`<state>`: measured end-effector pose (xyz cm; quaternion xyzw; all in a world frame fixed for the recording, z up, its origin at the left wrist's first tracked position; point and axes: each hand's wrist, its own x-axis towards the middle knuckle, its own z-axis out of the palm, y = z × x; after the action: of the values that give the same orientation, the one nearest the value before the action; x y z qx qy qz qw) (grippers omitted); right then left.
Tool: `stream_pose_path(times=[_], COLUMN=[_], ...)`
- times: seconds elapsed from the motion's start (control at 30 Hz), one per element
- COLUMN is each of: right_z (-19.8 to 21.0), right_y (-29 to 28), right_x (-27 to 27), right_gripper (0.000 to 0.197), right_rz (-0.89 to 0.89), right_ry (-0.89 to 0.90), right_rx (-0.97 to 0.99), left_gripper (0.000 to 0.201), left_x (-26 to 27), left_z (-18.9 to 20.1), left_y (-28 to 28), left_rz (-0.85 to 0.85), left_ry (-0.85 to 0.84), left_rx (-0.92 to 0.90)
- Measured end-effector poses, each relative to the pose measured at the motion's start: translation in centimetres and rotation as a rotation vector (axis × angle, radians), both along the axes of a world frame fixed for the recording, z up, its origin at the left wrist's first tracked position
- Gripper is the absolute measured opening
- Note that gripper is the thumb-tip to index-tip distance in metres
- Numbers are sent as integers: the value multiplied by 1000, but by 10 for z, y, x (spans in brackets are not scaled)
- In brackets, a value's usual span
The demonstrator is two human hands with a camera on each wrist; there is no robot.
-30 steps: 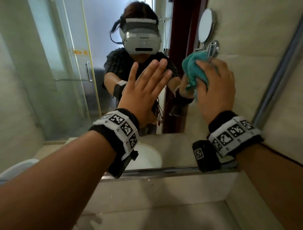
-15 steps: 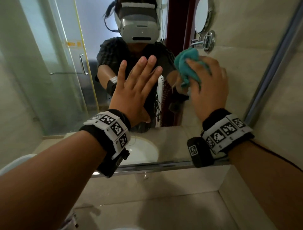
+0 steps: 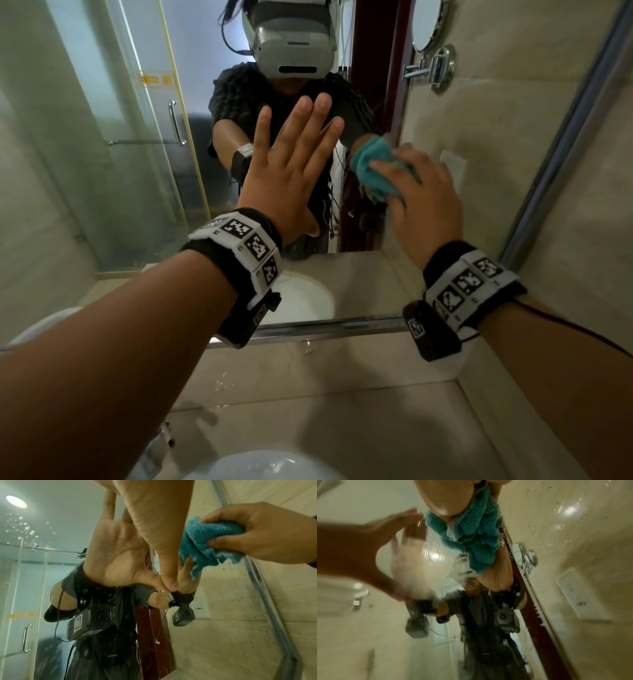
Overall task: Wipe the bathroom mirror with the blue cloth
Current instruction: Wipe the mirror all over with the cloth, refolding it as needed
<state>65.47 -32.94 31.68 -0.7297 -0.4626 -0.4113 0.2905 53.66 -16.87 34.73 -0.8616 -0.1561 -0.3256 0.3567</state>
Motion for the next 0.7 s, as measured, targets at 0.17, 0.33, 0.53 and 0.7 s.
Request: stream_pose_path(times=[0.17,0.33,0.53,0.7], right_z=[-37,-121,-189,-222], right_y=[7,-1,-13,-24], right_x=[3,13,23,31], right_gripper=[41,33,39,33], right_rz=[2,81,90,207], right_ry=[-79,-188,-122,-102], right_rx=[0,-78,-193,-375], left_gripper=[123,122,106,111], left_x=[-12,-5,22,34], left_z=[-64,-148,-191,-198], left_y=[-14,-23,-32,-28], left_rz=[-45,-40,-127,-107], left_ry=[123,177,71,26], left_rx=[8,-85,-124,-154])
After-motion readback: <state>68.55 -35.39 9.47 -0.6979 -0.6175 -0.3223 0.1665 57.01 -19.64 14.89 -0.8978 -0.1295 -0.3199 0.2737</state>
